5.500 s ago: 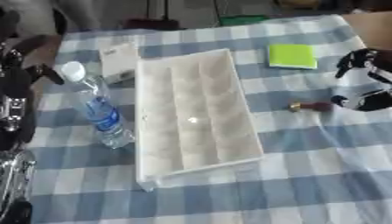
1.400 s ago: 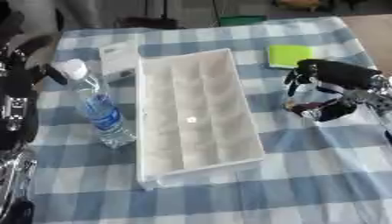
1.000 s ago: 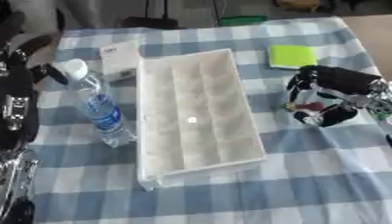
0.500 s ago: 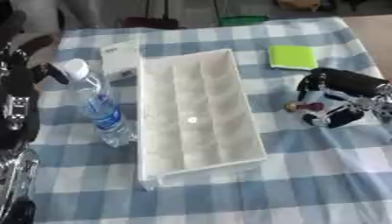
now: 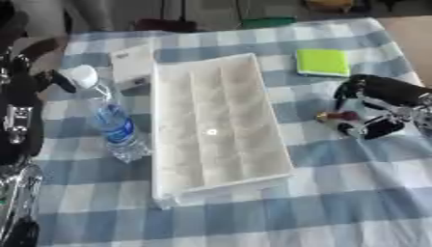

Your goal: Pick up objects on the table and place them in the box.

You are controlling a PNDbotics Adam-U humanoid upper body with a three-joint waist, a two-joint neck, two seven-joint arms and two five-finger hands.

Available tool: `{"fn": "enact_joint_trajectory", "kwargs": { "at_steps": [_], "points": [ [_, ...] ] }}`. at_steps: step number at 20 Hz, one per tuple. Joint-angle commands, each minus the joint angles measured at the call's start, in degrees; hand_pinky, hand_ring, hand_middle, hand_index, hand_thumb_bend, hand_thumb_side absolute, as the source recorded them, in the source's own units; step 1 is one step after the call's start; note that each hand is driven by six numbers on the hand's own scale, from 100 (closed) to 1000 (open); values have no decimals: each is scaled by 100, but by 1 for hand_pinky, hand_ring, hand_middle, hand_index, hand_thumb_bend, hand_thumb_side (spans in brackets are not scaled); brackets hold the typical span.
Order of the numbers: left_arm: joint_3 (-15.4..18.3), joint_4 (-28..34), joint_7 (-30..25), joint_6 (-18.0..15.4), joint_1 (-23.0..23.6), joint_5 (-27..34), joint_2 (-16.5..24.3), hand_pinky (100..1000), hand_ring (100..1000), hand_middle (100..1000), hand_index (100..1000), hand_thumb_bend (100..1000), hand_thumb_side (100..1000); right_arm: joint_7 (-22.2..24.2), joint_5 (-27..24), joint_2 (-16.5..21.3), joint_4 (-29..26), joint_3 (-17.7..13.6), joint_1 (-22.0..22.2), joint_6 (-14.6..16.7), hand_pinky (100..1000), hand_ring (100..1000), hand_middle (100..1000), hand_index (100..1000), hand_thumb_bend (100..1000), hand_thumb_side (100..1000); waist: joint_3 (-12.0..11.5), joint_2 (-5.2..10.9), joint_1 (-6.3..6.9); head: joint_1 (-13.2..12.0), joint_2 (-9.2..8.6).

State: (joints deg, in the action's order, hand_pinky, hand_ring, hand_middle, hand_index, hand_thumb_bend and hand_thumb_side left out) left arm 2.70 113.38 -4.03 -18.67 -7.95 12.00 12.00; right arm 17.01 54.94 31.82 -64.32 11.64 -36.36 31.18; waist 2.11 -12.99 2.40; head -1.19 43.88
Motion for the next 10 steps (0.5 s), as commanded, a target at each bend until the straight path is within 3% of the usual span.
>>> {"fn": "enact_joint_trajectory", "kwargs": {
  "at_steps": [1,10],
  "points": [
    [17,121,-22,-18,-33,12,45,415,800,928,871,510,481,-22,49,41,27,-64,-149,-8,988,822,752,680,335,233,-16,107,-4,7,24],
    [11,121,-35,-20,-41,26,46,415,801,928,871,510,481,-15,12,-27,83,-54,-275,12,986,818,749,659,314,230,-39,106,-8,18,24]
  ]
}}
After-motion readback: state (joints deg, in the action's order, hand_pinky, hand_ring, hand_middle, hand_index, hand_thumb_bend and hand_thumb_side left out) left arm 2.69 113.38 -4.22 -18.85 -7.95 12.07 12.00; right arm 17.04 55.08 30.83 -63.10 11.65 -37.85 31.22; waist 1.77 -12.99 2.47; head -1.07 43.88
